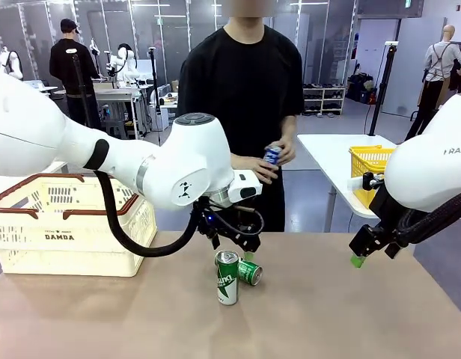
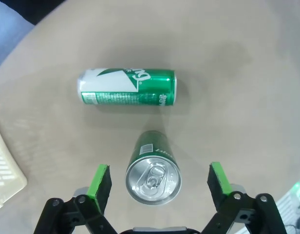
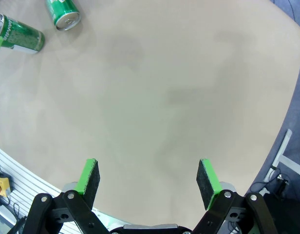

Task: Place the drinks into the Shopping basket.
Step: Pick up one drink and place it into the Shopping basket.

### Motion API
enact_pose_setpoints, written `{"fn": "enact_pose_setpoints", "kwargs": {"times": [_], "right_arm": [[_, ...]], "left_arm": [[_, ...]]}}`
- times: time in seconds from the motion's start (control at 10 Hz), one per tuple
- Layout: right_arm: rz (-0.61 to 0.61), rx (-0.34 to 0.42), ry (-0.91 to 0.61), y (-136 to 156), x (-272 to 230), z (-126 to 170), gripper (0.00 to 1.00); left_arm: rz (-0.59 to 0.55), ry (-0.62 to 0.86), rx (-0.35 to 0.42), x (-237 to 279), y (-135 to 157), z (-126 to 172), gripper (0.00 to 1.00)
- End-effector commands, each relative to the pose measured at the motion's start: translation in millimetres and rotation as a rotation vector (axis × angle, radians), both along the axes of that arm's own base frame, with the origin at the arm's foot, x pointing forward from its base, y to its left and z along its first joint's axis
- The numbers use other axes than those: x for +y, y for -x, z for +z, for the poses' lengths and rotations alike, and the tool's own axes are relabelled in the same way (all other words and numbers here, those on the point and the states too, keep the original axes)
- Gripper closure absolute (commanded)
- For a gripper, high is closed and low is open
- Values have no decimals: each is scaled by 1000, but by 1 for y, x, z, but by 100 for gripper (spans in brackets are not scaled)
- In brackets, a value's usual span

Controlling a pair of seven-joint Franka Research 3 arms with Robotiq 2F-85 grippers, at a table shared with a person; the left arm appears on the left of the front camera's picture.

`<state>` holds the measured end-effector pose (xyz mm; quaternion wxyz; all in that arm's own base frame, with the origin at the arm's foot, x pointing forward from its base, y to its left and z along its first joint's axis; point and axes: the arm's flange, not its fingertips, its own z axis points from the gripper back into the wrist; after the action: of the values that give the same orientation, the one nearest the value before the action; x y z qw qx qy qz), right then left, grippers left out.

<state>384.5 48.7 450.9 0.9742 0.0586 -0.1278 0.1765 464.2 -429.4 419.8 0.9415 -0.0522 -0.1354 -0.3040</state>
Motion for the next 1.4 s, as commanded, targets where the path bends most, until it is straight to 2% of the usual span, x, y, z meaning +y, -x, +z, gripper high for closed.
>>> {"fn": "enact_pose_setpoints", "kwargs": {"times": [0.0,0.4,1.0,1.3], "right_arm": [[14,3,-4,-1,-2,1,0],[14,3,-4,-1,-2,1,0],[14,3,-4,-1,-2,1,0],[14,3,-4,-1,-2,1,0]], "left_arm": [[5,26,-1,0,-1,0,0],[1,3,-1,0,0,0,0],[5,-81,70,2,2,-31,0],[1,-73,94,2,-2,-43,0]]}}
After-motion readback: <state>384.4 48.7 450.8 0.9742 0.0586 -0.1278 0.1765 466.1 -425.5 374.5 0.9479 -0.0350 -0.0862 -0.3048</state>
